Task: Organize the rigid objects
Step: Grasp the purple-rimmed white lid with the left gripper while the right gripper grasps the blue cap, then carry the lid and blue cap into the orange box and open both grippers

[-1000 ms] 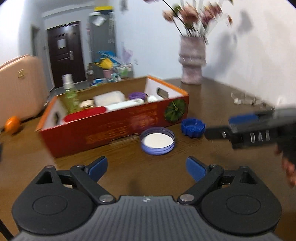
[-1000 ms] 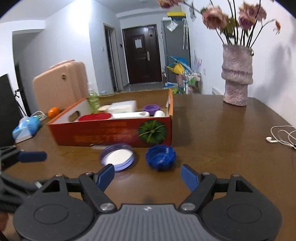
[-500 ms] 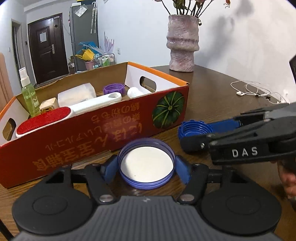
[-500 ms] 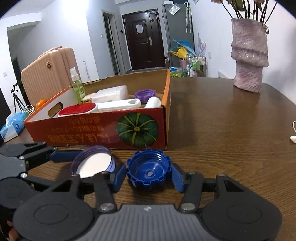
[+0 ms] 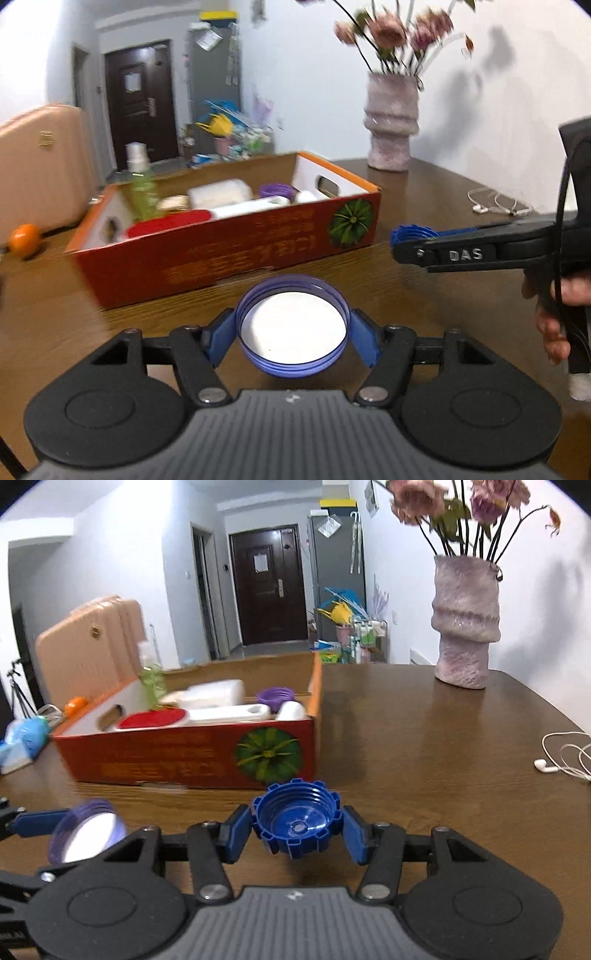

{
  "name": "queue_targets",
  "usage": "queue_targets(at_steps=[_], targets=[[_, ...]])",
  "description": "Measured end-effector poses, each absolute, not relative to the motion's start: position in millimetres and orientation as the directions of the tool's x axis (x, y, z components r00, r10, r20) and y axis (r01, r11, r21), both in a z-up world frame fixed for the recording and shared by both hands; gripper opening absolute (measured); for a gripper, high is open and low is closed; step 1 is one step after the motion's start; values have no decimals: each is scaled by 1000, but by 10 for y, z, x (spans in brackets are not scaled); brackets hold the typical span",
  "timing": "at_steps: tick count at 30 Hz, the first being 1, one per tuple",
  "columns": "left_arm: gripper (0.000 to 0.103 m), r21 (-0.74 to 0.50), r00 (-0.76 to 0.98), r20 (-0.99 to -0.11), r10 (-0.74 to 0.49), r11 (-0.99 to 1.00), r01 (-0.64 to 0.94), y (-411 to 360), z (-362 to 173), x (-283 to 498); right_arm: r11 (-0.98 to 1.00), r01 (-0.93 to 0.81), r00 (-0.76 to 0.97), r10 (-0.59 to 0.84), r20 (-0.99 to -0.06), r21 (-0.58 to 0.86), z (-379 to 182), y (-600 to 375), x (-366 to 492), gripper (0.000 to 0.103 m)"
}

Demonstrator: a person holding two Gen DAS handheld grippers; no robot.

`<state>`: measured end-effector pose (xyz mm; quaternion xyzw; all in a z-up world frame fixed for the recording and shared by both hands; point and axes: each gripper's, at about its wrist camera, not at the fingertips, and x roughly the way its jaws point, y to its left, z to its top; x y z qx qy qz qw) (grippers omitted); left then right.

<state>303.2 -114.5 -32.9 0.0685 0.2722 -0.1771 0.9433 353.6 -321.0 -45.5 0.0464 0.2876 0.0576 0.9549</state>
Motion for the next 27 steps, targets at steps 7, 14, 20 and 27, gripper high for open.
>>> queue_targets(at_steps=[7,14,20,27], targets=[[67,-22,848,-467,-251,962,273,-560,40,2332,980,-135,846,192,-498,148,-172,-2944,2794,52],[67,-54,876,-407,-257,965,258,-282,234,1908,978,-170,859,206,-468,119,50,-2713,2192,52],[67,-89,875,-378,-303,953,291,-263,325,1878,977,-190,871,215,-441,100,230,-2645,1919,52],[67,-60,871,-378,-314,947,316,-420,492,2614,975,-210,874,222,-432,77,324,-2649,2213,52]])
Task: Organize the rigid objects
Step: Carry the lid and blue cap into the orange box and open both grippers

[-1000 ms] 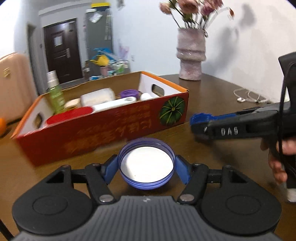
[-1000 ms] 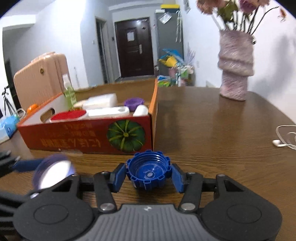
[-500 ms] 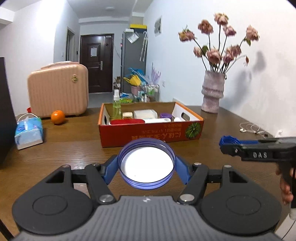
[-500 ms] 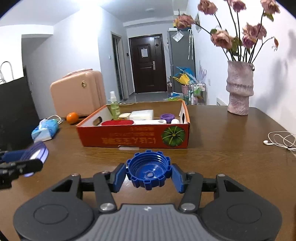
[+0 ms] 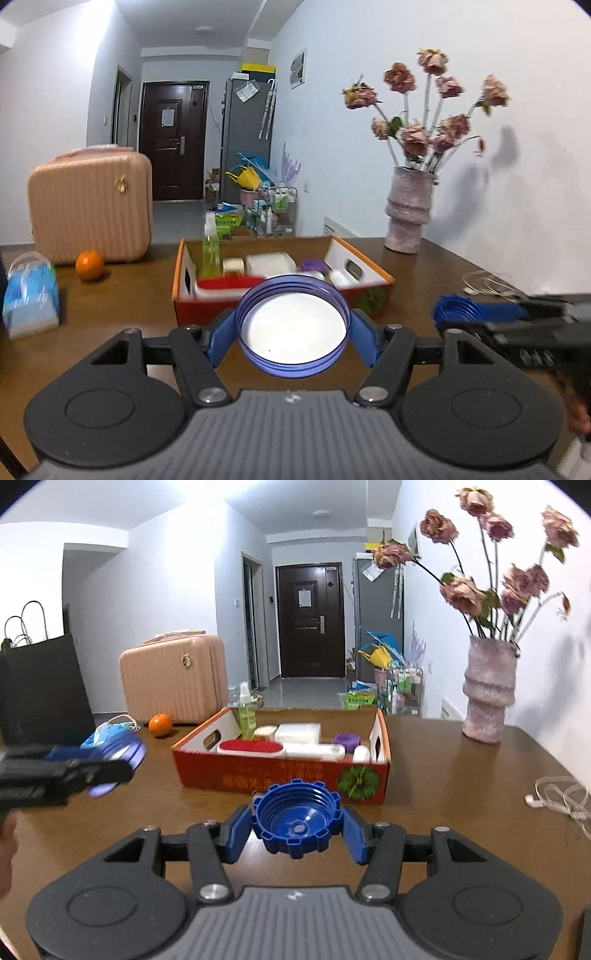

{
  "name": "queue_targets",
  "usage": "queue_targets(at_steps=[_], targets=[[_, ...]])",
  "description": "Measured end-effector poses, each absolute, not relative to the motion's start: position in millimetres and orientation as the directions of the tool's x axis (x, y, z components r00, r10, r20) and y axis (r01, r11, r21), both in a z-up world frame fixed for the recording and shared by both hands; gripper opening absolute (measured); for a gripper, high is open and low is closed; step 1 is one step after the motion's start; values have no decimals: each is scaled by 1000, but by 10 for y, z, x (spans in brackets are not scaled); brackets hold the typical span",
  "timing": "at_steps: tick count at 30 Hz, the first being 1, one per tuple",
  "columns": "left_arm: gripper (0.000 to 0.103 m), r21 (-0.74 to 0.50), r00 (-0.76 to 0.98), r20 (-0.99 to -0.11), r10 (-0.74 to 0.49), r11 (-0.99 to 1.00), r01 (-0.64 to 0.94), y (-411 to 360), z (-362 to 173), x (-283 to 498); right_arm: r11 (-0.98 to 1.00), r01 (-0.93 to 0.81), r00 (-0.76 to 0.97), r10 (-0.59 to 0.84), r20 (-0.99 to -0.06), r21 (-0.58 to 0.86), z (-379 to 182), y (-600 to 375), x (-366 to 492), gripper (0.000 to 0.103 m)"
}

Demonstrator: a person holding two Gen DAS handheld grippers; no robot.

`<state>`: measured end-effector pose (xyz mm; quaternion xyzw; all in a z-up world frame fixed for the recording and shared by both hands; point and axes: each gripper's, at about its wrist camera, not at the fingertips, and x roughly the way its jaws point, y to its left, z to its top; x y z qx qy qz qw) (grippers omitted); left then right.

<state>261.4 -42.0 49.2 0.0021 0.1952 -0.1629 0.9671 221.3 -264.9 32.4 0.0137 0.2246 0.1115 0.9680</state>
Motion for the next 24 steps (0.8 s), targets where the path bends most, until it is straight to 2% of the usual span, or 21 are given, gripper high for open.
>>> queue_targets(at_steps=[3,6,13,18,24], targets=[[67,-63,855,-395,-336,939,339,-559,597,3223,972,-222,873,231,-430,71,370,-2678,2535,52],[67,-108,807,-450,-381,921,375,-756,581,3891,965,-244,862,259,-436,92,369,-2715,2939,52],[67,-184,706,-612,-358,932,313,-1185,115,5244,969,-245,841,223,-493,21,263,-2692,4080,52],[67,-250,627,-690,-363,931,264,-1291,-295,5692,973,-221,793,143,-592,-61,-48,-2651,4690,52],[69,-206,606,-710,-358,929,308,-1297,-392,5715,967,-256,744,201,-637,6,-205,-2656,4929,52]])
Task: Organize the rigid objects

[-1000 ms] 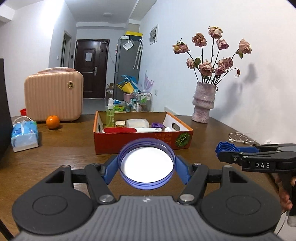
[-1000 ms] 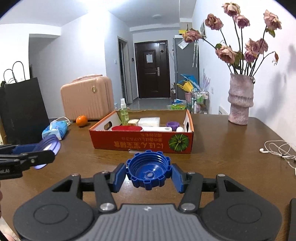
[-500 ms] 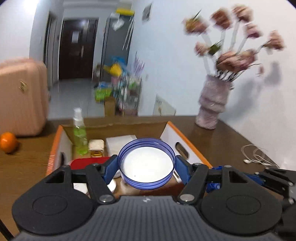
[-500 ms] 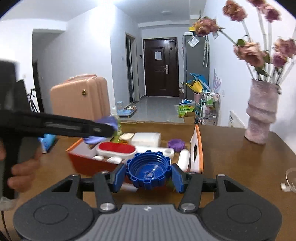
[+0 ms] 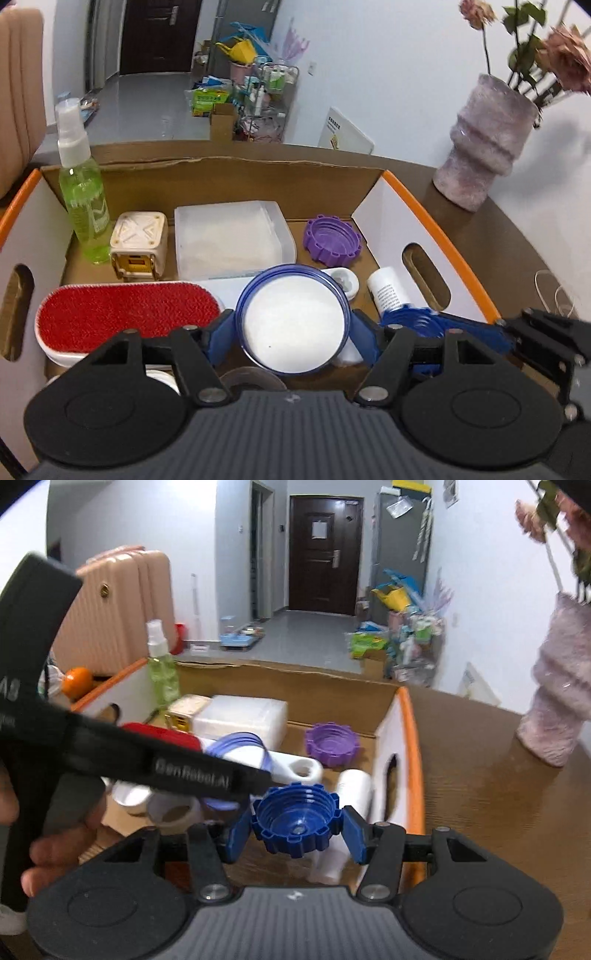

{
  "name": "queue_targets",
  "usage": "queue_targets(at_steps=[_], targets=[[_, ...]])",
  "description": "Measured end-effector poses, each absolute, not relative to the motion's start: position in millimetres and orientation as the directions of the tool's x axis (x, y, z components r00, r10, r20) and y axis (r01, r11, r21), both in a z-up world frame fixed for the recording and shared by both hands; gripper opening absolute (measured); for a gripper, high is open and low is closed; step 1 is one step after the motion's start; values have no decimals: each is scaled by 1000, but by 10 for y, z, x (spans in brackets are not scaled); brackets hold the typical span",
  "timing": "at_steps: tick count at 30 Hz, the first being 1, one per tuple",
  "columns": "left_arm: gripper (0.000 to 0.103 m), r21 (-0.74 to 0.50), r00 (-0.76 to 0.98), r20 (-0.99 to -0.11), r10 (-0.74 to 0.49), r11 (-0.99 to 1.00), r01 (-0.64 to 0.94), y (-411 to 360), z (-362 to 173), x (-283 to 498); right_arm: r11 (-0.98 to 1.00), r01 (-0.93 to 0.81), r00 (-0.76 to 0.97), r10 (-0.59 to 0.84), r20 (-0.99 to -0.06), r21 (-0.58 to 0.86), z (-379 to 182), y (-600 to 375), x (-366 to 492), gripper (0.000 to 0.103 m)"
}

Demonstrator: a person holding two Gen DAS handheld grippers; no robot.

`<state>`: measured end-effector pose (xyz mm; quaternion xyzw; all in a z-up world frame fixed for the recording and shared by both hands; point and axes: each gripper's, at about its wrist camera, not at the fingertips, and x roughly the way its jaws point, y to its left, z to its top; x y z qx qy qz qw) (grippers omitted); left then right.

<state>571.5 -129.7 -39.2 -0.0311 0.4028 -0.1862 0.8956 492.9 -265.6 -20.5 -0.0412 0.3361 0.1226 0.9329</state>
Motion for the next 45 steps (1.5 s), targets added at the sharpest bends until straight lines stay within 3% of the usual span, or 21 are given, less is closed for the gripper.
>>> queue_targets(at_steps=[3,15,22,27,31,38,45], targets=[[77,-174,628,-694,-353,928,330,-1234,-285,5613,961,-265,731,252,-634,77,-205,-2718,4955,53],[84,6,817,-539,-204,969,246,-401,537,4444,976,-215,833,205,-514,40,588,-2921,4234,59],[87,16,884,-424,-200,974,228,-180,781,3512,974,-216,848,219,-482,62,772,-2846,3548,59],[92,55,920,-342,-189,974,220,-32,757,2813,977,-190,894,212,-394,95,791,-2740,2929,60],[98,37,941,-287,-177,980,195,99,641,2303,985,-153,930,173,-324,85,786,-2624,2439,72],[103,73,967,-232,-106,989,126,220,378,1545,986,-159,953,166,-254,49,557,-2415,1709,82],[103,-48,973,-198,-122,992,115,427,378,833,980,-180,951,195,-241,81,429,-2377,1084,87]])
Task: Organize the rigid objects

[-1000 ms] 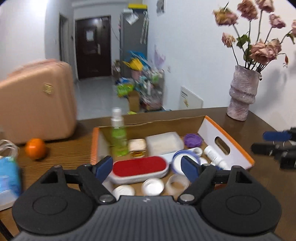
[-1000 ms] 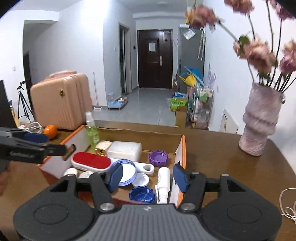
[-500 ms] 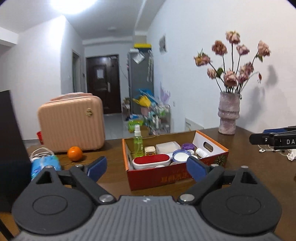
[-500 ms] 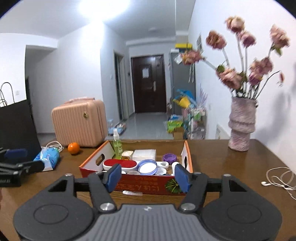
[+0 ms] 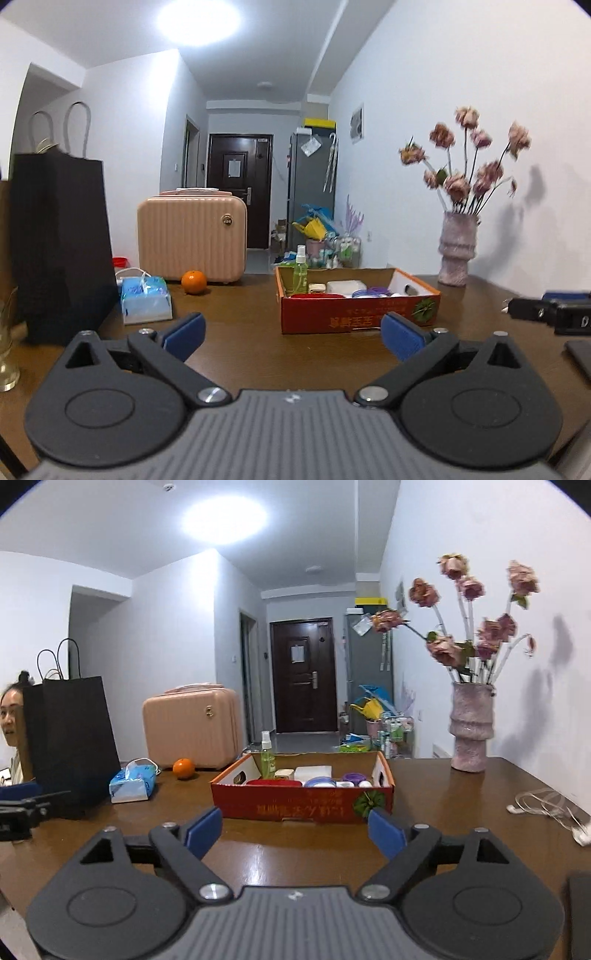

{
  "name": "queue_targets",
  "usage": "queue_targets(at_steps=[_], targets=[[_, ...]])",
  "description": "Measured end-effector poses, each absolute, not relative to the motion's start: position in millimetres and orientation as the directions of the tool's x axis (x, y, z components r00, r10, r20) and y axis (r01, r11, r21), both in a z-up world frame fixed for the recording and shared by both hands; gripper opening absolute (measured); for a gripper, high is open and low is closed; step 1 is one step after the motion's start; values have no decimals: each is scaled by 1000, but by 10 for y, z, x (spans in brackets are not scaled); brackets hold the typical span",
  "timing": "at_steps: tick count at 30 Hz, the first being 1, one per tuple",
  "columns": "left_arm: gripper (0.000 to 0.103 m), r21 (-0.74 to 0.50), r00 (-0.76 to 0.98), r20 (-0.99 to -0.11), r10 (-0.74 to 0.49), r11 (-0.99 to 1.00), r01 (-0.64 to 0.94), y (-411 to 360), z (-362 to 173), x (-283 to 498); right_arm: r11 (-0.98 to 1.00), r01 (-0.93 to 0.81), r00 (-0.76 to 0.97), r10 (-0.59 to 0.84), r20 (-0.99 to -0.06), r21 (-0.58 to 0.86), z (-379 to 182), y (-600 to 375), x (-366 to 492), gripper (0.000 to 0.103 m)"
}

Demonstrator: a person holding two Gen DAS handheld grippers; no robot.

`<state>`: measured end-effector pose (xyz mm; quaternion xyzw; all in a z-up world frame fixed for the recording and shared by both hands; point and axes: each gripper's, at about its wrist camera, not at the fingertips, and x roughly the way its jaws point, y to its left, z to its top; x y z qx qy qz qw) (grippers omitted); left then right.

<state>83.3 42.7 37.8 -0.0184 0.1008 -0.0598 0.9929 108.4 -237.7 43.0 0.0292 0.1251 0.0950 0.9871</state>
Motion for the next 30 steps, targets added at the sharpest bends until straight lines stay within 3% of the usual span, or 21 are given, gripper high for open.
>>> queue_targets(at_steps=[4,7,10,16,30], targets=[[103,-81,962,-242,-128,991,111,505,352,609,979,-169,953,192,-232,115,365,-2326,644,91],[103,-48,960,-246,-136,991,128,424,329,539,975,-187,957,209,-203,124,335,-2290,414,97],[103,-27,960,-249,-131,991,128,381,291,479,972,-209,958,226,-177,112,296,-2232,285,98],[103,-23,959,-252,-132,991,131,392,298,475,973,-223,949,230,-215,57,226,-2083,214,103],[103,-52,952,-277,-133,991,124,457,251,513,983,-162,956,177,-235,82,181,-2131,239,103]])
